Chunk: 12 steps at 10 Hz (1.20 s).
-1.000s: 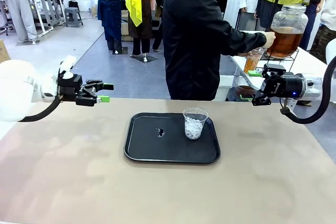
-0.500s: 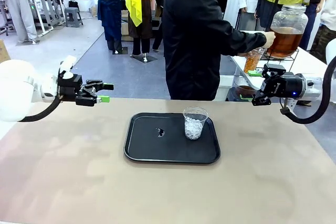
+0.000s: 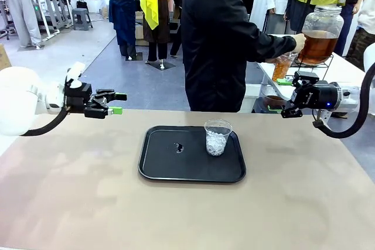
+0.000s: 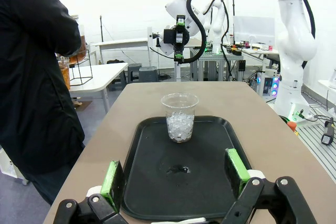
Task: Pour the drink into the iced cup.
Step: Pick up the iced cup indicated by the human and present it to them.
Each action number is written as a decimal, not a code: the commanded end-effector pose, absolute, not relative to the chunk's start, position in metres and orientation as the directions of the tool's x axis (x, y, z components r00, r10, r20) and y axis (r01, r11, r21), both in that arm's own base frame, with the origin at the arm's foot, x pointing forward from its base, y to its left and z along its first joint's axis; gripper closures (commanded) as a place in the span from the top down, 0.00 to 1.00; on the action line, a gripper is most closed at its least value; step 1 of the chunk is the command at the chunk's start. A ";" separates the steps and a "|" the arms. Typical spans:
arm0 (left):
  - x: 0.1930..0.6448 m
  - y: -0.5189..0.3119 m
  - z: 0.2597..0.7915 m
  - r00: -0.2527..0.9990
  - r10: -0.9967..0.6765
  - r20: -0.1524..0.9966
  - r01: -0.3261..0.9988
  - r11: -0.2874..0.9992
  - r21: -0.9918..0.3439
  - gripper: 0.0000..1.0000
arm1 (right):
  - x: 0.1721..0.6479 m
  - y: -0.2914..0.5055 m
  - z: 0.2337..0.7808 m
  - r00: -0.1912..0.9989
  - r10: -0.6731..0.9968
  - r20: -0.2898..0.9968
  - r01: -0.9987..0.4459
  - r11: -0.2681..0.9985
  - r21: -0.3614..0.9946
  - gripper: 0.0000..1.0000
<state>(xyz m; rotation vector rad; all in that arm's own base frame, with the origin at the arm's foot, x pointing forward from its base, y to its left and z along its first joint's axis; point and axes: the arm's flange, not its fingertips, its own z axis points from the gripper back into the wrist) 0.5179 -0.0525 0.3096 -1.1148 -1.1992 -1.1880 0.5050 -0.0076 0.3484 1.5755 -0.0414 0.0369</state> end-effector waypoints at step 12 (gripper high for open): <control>0.518 -0.055 0.312 -0.004 -0.053 0.999 0.997 0.078 0.008 1.00 | 0.505 -0.006 0.350 0.999 -0.006 0.053 -0.053 -0.002 0.999 1.00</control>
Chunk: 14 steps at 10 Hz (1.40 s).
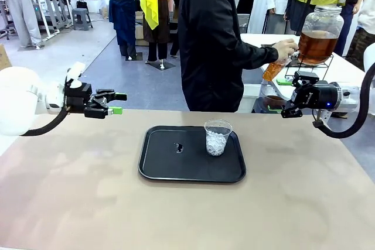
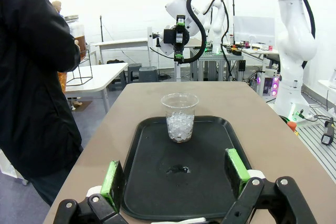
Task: Pour the drink into the iced cup.
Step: Pick up the iced cup indicated by the human and present it to them.
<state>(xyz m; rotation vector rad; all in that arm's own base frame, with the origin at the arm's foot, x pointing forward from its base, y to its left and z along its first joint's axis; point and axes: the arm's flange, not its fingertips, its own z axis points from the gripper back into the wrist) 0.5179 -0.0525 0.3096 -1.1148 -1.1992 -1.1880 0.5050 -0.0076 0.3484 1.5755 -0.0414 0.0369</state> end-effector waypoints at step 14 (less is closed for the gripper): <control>0.518 -0.055 0.312 -0.004 -0.053 0.999 0.997 0.078 0.008 1.00 | 0.505 -0.006 0.350 0.999 -0.006 0.053 -0.053 -0.002 0.999 1.00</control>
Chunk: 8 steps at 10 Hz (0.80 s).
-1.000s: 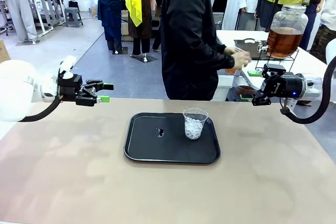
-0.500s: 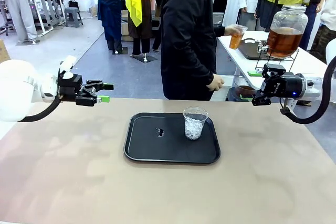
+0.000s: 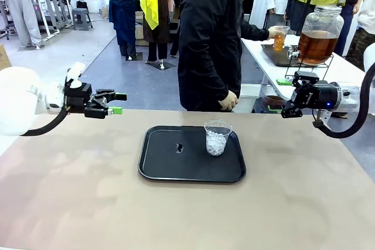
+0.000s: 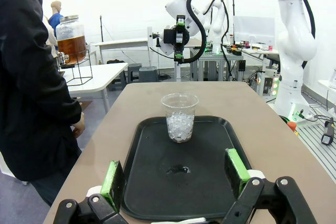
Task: Pour the drink into the iced cup.
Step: Pick up the iced cup indicated by the human and present it to them.
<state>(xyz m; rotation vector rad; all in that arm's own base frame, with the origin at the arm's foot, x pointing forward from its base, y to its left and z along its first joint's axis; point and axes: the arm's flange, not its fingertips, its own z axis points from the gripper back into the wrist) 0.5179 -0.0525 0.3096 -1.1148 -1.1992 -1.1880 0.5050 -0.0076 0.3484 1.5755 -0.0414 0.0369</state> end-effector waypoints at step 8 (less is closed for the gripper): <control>0.518 -0.055 0.312 -0.004 -0.053 0.999 0.997 0.078 0.008 1.00 | 0.505 -0.006 0.350 0.999 -0.006 0.053 -0.053 -0.002 0.999 1.00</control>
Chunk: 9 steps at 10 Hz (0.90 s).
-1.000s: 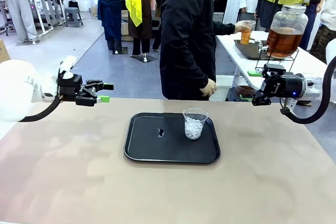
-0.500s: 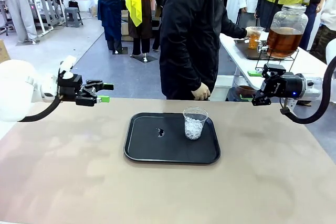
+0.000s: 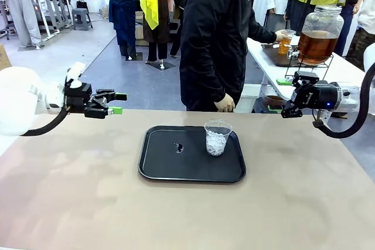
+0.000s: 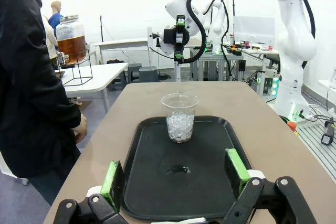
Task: Pour the drink into the iced cup.
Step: Pick up the iced cup indicated by the human and present it to them.
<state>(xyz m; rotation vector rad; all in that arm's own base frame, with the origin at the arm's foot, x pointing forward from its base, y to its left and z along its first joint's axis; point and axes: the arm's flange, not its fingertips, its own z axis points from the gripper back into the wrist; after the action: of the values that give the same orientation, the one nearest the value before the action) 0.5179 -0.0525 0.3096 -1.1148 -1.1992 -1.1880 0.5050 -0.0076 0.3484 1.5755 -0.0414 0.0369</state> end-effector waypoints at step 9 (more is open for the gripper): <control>0.518 -0.055 0.312 -0.004 -0.053 0.999 0.997 0.078 0.008 1.00 | 0.505 -0.006 0.350 0.999 -0.006 0.053 -0.053 -0.002 0.999 1.00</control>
<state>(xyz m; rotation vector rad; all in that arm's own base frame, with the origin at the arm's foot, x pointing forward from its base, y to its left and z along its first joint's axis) 0.5179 -0.0525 0.3096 -1.1148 -1.1991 -1.1880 0.5050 -0.0076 0.3484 1.5755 -0.0414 0.0369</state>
